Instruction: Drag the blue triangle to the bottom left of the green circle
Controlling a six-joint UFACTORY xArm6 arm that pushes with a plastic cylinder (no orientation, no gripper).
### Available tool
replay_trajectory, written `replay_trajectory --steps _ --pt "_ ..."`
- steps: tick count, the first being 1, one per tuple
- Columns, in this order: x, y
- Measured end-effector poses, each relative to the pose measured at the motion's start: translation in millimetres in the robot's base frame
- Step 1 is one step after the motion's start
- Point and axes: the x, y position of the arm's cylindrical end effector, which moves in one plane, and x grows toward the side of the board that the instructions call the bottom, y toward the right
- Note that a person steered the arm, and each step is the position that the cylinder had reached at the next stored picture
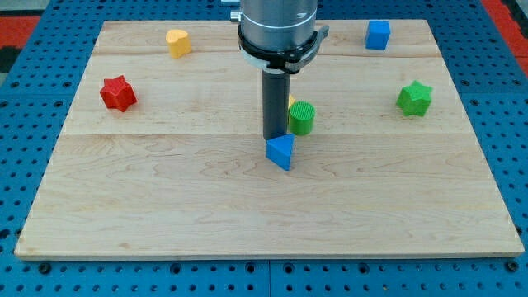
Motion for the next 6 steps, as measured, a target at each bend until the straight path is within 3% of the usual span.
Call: replay_trajectory --steps 1,2,4,6 --pt "20 -72" --pt "42 -91" --pt "52 -7" --pt "56 41"
